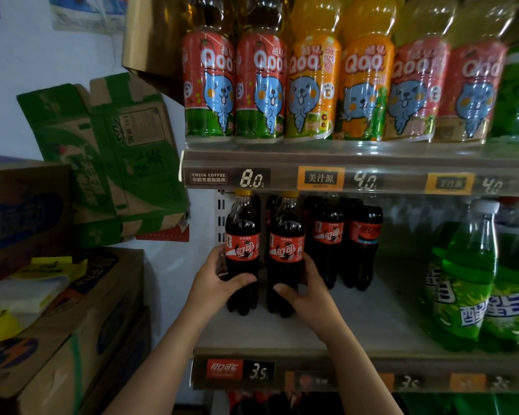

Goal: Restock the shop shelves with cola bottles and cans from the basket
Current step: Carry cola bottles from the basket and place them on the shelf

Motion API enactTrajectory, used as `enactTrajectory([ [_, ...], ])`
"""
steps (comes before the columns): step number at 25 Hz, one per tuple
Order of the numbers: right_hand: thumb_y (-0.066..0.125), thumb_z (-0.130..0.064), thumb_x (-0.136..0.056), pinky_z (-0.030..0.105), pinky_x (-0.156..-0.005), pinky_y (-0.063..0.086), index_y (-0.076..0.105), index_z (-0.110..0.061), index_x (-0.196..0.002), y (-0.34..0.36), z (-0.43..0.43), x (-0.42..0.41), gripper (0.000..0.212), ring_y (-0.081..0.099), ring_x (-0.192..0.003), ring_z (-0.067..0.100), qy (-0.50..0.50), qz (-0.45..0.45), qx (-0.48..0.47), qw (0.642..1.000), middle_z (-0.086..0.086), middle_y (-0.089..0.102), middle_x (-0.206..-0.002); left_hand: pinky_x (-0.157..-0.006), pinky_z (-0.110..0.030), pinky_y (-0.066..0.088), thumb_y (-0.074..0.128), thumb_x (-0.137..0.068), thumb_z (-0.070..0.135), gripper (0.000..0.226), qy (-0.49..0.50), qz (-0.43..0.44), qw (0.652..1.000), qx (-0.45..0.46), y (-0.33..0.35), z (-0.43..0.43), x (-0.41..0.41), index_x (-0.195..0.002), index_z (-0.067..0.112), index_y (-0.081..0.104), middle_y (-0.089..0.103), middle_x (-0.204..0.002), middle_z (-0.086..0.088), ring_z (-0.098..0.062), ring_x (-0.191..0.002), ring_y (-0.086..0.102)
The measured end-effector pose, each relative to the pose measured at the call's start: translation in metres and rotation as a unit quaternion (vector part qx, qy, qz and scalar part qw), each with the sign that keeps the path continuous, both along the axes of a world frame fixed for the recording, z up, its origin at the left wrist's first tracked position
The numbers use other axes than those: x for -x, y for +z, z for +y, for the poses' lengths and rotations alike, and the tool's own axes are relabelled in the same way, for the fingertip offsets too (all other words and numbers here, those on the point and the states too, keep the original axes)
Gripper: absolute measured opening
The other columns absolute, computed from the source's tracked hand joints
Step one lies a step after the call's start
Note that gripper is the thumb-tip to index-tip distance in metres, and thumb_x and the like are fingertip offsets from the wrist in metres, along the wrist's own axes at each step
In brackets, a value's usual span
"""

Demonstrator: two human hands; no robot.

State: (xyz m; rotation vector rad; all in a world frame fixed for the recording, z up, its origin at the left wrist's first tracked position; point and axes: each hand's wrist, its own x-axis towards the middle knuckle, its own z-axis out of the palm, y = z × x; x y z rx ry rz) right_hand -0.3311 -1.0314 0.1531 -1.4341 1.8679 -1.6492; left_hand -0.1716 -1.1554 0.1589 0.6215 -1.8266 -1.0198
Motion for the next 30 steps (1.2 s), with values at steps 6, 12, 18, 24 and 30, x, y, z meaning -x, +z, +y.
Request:
enactTrajectory([
  [6, 0.074, -0.017, -0.084, 0.027, -0.101, 0.041, 0.025, -0.03, -0.148, 0.006, 0.005, -0.003, 0.082, 0.043, -0.128, 0.004, 0.018, -0.039, 0.004, 0.999, -0.015, 0.048, -0.132, -0.098, -0.031, 0.046, 0.083, -0.06, 0.039, 0.082, 0.014, -0.012, 1.0, -0.01, 0.006, 0.006, -0.001, -0.13, 0.031, 0.041, 0.058, -0.117, 0.011, -0.009, -0.111, 0.056],
  [12, 0.075, -0.023, -0.082, 0.024, -0.099, 0.038, 0.027, -0.026, -0.148, 0.013, 0.018, -0.008, 0.082, 0.041, -0.123, 0.001, 0.021, -0.083, 0.035, 0.996, -0.016, 0.045, -0.128, -0.089, -0.023, 0.047, 0.079, -0.07, 0.035, 0.072, 0.059, 0.012, 0.998, -0.018, 0.012, 0.011, -0.02, -0.133, 0.02, 0.046, 0.062, -0.111, 0.003, -0.008, -0.105, 0.06],
  [18, 0.064, -0.034, -0.09, 0.034, -0.1, 0.048, 0.046, -0.028, -0.132, 0.003, 0.038, -0.033, 0.046, 0.053, -0.119, 0.006, -0.096, -0.081, 0.122, 0.984, -0.008, 0.056, -0.126, -0.085, -0.033, 0.05, 0.066, -0.089, 0.028, 0.022, 0.159, 0.136, 0.978, -0.012, 0.012, 0.057, -0.038, -0.107, 0.018, 0.061, 0.065, -0.094, 0.001, -0.016, -0.092, 0.062],
  [24, 0.058, -0.027, -0.095, 0.013, -0.069, 0.049, 0.056, -0.026, -0.117, -0.003, 0.098, -0.088, 0.022, 0.059, -0.089, -0.004, -0.108, -0.078, 0.14, 0.981, -0.01, 0.061, -0.103, -0.08, -0.037, 0.05, 0.062, -0.092, 0.025, 0.009, 0.165, 0.16, 0.972, -0.039, -0.018, 0.122, -0.065, -0.095, 0.017, 0.063, 0.064, -0.087, 0.001, -0.016, -0.084, 0.06],
  [30, 0.056, -0.024, -0.096, 0.012, -0.056, 0.044, 0.061, -0.018, -0.108, -0.042, 0.196, -0.166, 0.015, 0.053, -0.063, -0.005, -0.109, -0.091, 0.108, 0.984, -0.009, 0.062, -0.085, -0.073, -0.036, 0.048, 0.059, -0.093, 0.027, 0.009, 0.108, 0.139, 0.981, -0.081, -0.065, 0.22, -0.126, -0.085, 0.025, 0.062, 0.06, -0.077, 0.002, -0.014, -0.074, 0.056],
])
